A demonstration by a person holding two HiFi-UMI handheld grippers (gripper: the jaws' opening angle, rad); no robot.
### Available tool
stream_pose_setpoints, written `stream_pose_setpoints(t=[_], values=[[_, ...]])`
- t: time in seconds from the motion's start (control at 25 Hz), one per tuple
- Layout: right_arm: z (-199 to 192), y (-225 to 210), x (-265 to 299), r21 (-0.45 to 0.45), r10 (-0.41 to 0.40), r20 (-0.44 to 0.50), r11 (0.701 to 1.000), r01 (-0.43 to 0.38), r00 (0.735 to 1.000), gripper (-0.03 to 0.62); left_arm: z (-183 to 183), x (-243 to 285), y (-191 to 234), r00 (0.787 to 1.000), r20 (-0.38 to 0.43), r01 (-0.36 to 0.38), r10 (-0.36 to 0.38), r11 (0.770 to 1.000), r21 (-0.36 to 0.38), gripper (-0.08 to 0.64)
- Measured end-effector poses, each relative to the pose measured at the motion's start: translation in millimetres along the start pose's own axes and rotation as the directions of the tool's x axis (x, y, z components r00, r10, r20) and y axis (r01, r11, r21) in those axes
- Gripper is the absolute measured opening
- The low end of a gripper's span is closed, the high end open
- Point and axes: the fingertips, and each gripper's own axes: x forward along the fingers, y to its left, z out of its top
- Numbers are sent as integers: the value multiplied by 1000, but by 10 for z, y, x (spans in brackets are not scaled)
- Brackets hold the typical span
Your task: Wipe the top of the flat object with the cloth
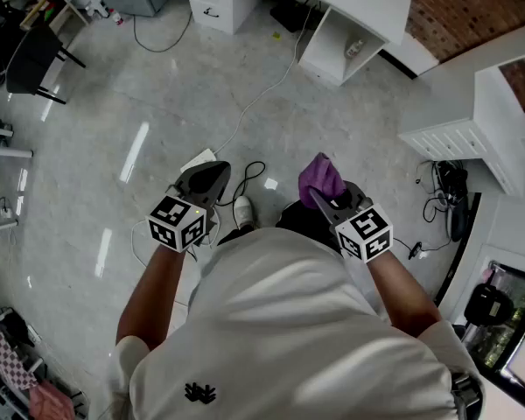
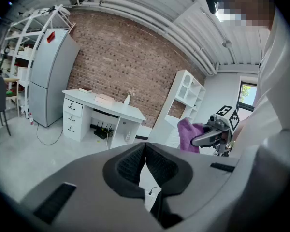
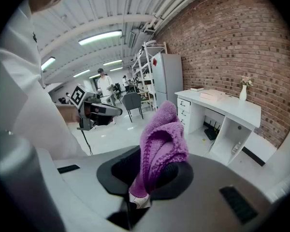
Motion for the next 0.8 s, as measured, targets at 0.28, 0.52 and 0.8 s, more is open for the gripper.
stream_pose_setpoints(t=[0.28, 0.52, 0.8], values=[[118, -387, 179, -14, 10, -4, 1000, -10, 1000, 74, 51, 399, 222, 1000, -22, -11, 11, 999, -37, 25], [325, -1250, 483, -18, 61, 13, 998, -61, 998, 74, 464, 1113, 471, 997, -35, -71, 70, 997, -18, 25], [912, -2718, 528, -34, 114, 85, 993, -112, 990, 75, 1319, 2307, 608, 986, -59, -154, 155, 988, 29, 25]])
